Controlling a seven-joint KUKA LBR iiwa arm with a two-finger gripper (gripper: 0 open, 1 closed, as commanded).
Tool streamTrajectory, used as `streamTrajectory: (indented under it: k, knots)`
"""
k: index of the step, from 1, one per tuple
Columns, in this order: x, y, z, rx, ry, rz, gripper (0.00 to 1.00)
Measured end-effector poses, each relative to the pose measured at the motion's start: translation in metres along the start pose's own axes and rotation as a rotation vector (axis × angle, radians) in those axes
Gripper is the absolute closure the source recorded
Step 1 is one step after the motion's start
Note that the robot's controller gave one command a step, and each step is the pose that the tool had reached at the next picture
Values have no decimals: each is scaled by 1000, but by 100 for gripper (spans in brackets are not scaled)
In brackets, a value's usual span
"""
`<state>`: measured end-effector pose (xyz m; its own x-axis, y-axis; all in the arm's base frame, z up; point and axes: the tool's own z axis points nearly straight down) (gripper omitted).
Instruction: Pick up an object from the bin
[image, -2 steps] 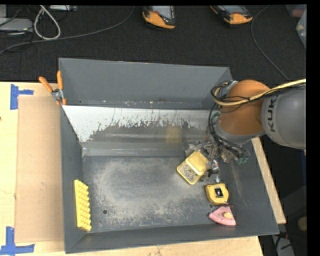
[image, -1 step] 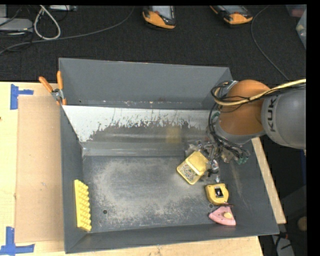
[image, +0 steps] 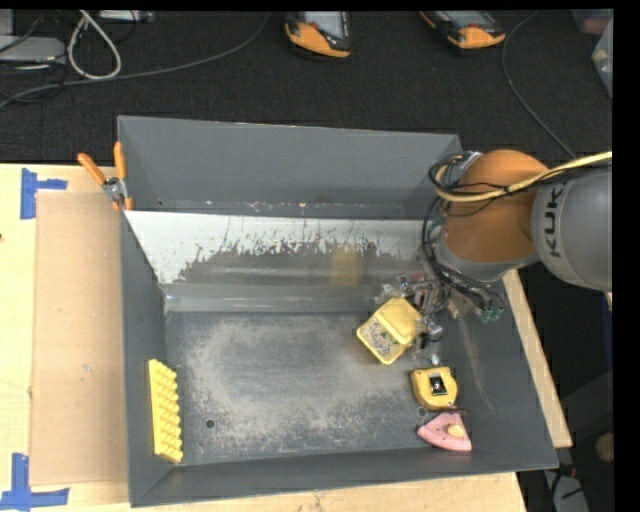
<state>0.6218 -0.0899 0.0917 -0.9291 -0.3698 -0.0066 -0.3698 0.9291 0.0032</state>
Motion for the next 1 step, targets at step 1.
streamTrajectory:
  k: [1]
  knots:
    - [0, 1, -27, -1, 1, 0, 100]
